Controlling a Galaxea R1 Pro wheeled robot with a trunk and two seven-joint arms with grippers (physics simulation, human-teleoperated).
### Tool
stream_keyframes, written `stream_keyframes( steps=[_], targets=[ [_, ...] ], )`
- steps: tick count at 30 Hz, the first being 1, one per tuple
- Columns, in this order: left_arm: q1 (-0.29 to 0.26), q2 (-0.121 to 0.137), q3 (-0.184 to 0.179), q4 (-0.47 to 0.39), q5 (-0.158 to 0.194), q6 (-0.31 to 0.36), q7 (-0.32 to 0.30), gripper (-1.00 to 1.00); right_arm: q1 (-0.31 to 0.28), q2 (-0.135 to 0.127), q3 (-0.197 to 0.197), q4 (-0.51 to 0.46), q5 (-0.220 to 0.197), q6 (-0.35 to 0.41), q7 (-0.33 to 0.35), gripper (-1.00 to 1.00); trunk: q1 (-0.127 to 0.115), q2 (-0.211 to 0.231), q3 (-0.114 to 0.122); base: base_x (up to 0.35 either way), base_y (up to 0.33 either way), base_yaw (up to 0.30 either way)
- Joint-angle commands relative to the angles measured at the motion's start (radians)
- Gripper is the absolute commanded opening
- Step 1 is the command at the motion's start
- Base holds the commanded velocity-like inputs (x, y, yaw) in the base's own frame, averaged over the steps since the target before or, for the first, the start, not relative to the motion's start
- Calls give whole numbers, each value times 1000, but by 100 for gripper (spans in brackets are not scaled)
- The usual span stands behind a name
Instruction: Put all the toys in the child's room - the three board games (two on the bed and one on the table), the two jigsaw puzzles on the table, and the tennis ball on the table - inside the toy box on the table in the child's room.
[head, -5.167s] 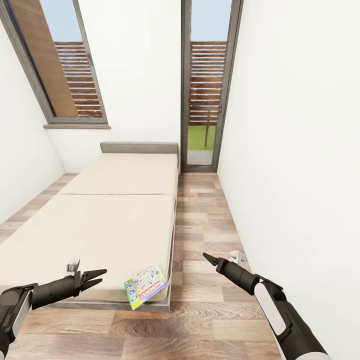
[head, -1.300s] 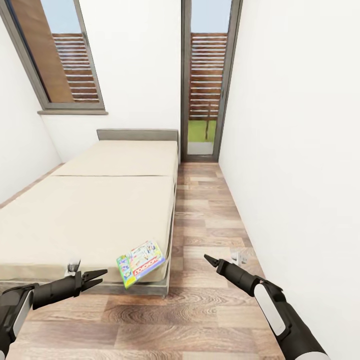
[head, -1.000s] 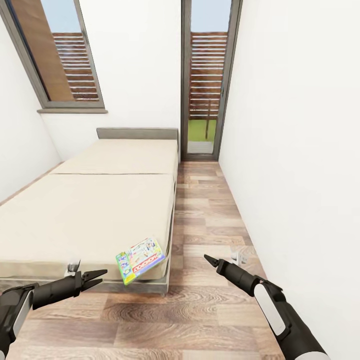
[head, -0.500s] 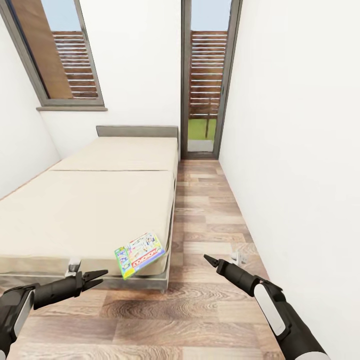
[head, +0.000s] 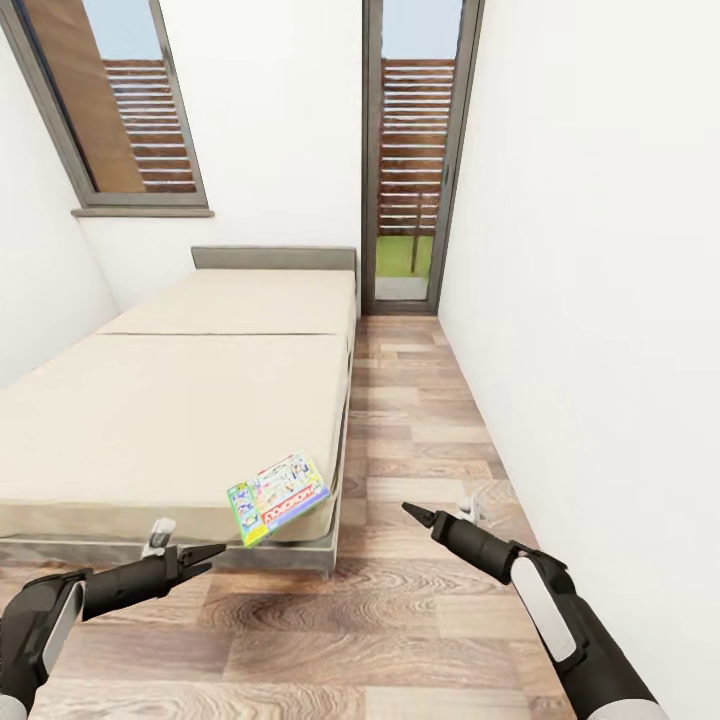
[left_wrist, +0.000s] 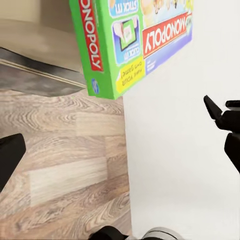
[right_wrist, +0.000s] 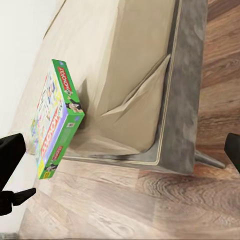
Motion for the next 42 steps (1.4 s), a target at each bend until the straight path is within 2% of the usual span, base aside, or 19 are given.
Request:
stream_keyframes(
  steps=[1, 7, 11, 18, 33, 42],
  targets=[
    [-1, -2, 0, 0, 3, 3, 1, 100, 0, -1, 0, -11, -11, 15, 14, 100, 4, -8, -4, 0, 0, 0],
    [-5, -24, 7, 3, 6, -16, 11, 100, 0, -15, 0, -68, -50, 51, 161, 100, 27, -50, -23, 0, 0, 0],
    [-6, -27, 9, 5, 6, -19, 12, 100, 1, -9, 0, -85, -53, 51, 194, 100, 42, -78, -35, 0, 0, 0],
    [-7, -23, 11, 7, 7, -20, 9, 100, 2, -6, 0, -90, -55, 50, 205, 100, 69, -127, -57, 0, 0, 0],
    [-7, -25, 10, 7, 7, -23, -5, 100, 8, -5, 0, -90, -68, 47, 206, 100, 69, -127, -57, 2, 0, 0],
    [-7, -27, 9, 7, 7, -26, -5, 100, 8, -7, -5, -89, -69, 46, 206, 100, 69, -127, -57, 136, 0, 0]
  ],
)
